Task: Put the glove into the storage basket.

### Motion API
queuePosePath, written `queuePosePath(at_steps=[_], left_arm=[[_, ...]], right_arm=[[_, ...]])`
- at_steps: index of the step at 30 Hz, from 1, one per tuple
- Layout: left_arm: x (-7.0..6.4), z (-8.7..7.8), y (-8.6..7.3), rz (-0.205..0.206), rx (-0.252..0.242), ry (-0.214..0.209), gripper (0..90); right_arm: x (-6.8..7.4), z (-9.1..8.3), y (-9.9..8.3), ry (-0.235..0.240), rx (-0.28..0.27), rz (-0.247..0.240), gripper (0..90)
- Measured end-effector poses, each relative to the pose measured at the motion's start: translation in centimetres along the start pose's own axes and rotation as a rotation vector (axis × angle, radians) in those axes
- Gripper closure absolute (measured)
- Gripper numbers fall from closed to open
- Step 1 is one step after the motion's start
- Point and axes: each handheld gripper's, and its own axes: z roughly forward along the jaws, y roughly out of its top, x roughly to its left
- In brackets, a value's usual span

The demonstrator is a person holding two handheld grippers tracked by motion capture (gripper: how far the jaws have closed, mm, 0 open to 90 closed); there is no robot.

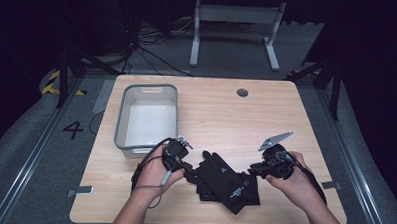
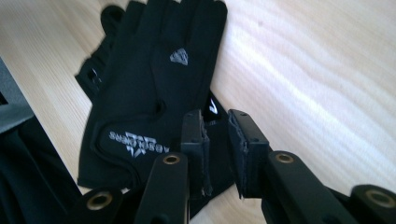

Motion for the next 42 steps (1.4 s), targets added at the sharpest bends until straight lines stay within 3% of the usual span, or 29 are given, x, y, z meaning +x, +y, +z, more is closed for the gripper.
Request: queuePosePath(at_steps=[2, 11, 31, 37, 40, 42], left_arm=[[-0.1, 0.2, 0.3, -0.004, 0.014, 0.012, 66.9], [0.0, 0.6, 0.8, -0.004, 0.024, 0.012, 65.9], [0.2, 2.0, 1.9, 0.003, 0.074, 0.010, 65.5], [0.3, 2.2, 1.9, 0.007, 0.094, 0.012, 64.4], [0.4, 2.2, 1.8, 0.000, 0.091, 0.009, 64.2], [0.4, 2.2, 1.8, -0.003, 0.093, 0.012, 64.4]], right_arm=[[-0.2, 0.4, -0.6, 0.010, 0.033, 0.011, 74.4], [0.0, 1.3, -1.5, 0.035, 0.079, 0.039, 66.1], [1.5, 3.8, -2.8, 0.079, 0.211, 0.020, 59.4], [1.8, 4.7, -2.8, 0.054, 0.246, 0.024, 65.7], [2.3, 4.6, -2.7, 0.041, 0.260, 0.016, 81.6], [2.4, 4.5, -2.6, 0.029, 0.260, 0.011, 84.3]])
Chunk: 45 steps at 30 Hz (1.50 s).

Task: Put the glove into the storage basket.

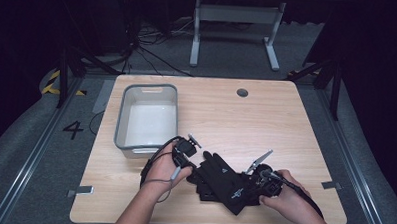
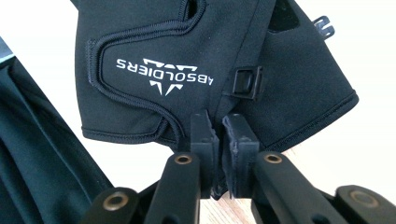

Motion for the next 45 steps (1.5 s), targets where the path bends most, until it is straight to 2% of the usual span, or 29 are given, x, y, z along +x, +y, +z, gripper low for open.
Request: queuePosePath(at_steps=[17, 21, 23, 25, 27, 30, 32, 34, 35, 36, 37, 40, 41, 45], left_arm=[[-0.3, 1.9, 0.7, 0.008, 0.030, -0.024, 67.3], [-0.1, 1.8, 0.6, -0.011, 0.040, 0.002, 66.3], [0.0, 1.8, 0.6, -0.006, 0.028, -0.038, 66.4], [0.0, 1.9, 0.6, -0.001, 0.029, -0.042, 67.0], [-0.3, 1.9, 0.8, 0.006, 0.031, -0.040, 72.0], [-0.6, 1.9, 0.9, 0.011, 0.019, -0.062, 79.0], [-0.8, 1.9, 1.0, 0.013, 0.019, -0.072, 80.2], [-0.8, 2.0, 1.0, 0.012, 0.022, -0.059, 80.4], [-0.7, 1.9, 1.0, 0.007, 0.021, -0.036, 76.8], [-0.4, 1.6, 0.8, -0.015, 0.008, 0.003, 73.7], [-0.4, 1.6, 0.8, -0.015, 0.008, 0.003, 71.9], [0.2, 1.1, 0.5, -0.058, -0.017, 0.005, 69.2], [0.4, 1.1, 0.5, -0.067, -0.017, 0.004, 63.4], [0.8, 1.4, 0.5, -0.087, -0.016, -0.003, 57.6]], right_arm=[[-0.1, 0.1, 0.0, -0.002, 0.002, -0.003, 84.9], [0.0, 0.2, 0.1, -0.006, 0.001, 0.002, 84.8], [0.0, 0.2, 0.1, -0.004, 0.003, 0.002, 84.7], [0.0, 0.2, 0.1, -0.006, 0.001, 0.007, 84.7], [0.0, 0.2, 0.1, -0.007, 0.001, 0.005, 84.6], [0.0, 0.2, 0.1, -0.007, 0.001, 0.004, 84.6], [0.0, 0.2, 0.1, -0.007, 0.003, 0.005, 84.6], [0.0, 0.2, 0.1, -0.007, 0.000, 0.005, 84.6], [0.0, 0.2, 0.1, -0.005, -0.002, 0.005, 84.6], [0.0, 0.2, 0.1, -0.004, -0.003, 0.004, 84.5], [0.0, 0.2, 0.1, -0.004, -0.003, 0.005, 84.5], [0.0, 0.2, 0.1, -0.004, -0.004, 0.005, 84.5], [0.0, 0.2, 0.1, -0.004, -0.003, 0.003, 84.3], [0.0, 0.2, 0.1, -0.007, 0.000, -0.002, 84.2]])
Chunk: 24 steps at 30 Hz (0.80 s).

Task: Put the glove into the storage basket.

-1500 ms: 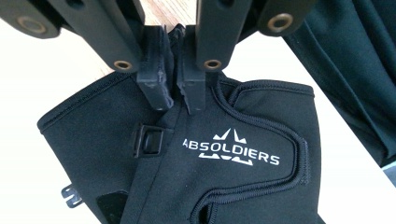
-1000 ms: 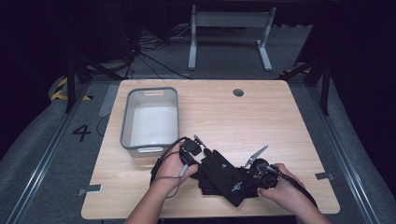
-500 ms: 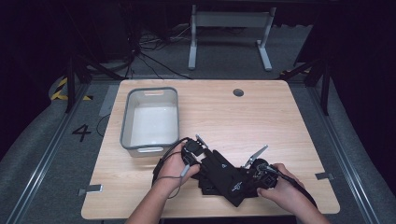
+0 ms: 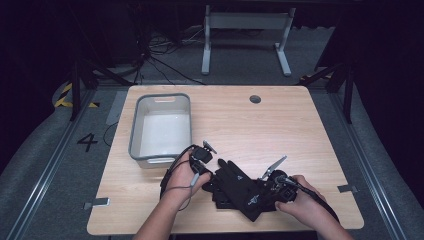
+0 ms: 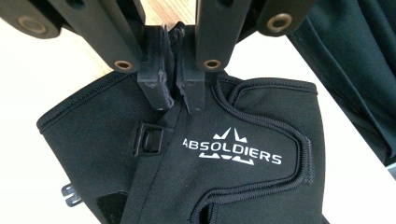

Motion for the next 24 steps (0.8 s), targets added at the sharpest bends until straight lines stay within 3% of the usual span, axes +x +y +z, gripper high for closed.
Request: queuePosePath(at_steps=[9, 14, 16, 19, 24], left_arm=[[0.0, 0.8, 0.1, -0.005, 0.025, -0.034, 56.5], [-0.2, 0.4, 0.2, 0.003, 0.025, -0.001, 69.1], [-0.2, 0.4, 0.2, 0.005, 0.020, 0.004, 71.8], [-0.4, 0.0, 0.2, 0.006, -0.006, -0.002, 83.4], [-1.1, -0.4, 0.3, 0.028, -0.011, 0.008, 87.2]], right_arm=[[0.1, 0.0, 0.0, -0.005, -0.002, 0.002, 83.9], [0.1, 0.0, 0.0, -0.009, -0.001, -0.001, 84.0], [0.1, 0.0, 0.0, -0.009, -0.002, -0.002, 84.0], [0.2, 0.0, 0.1, -0.013, 0.001, -0.003, 84.1], [0.3, 0.0, 0.1, -0.018, 0.002, -0.001, 84.4]])
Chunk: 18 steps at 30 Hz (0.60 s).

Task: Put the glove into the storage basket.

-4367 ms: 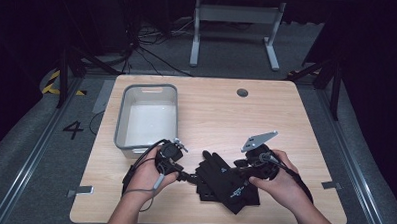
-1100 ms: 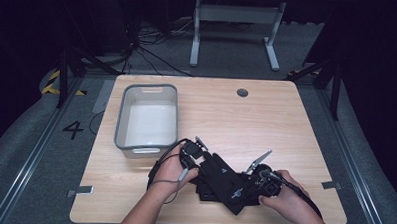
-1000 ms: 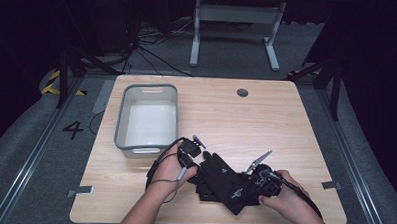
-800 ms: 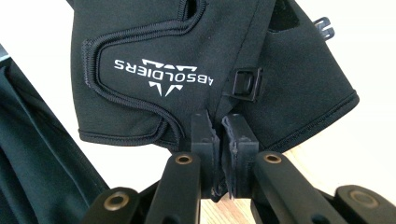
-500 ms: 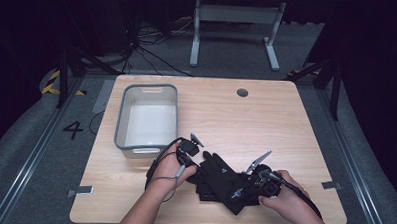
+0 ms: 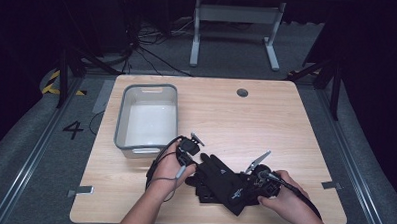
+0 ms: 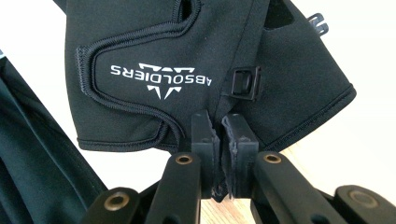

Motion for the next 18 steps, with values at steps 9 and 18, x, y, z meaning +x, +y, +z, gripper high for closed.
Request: queuePosePath(at_steps=[9, 18], left_arm=[[-0.9, -1.1, 0.0, 0.032, -0.039, 0.023, 88.4], [-2.5, -3.4, -0.9, 0.064, -0.100, 0.040, 88.5]], right_arm=[[0.2, -1.0, -0.1, -0.010, -0.025, 0.002, 86.9], [-0.1, -4.0, 0.0, -0.041, -0.099, -0.004, 86.9]])
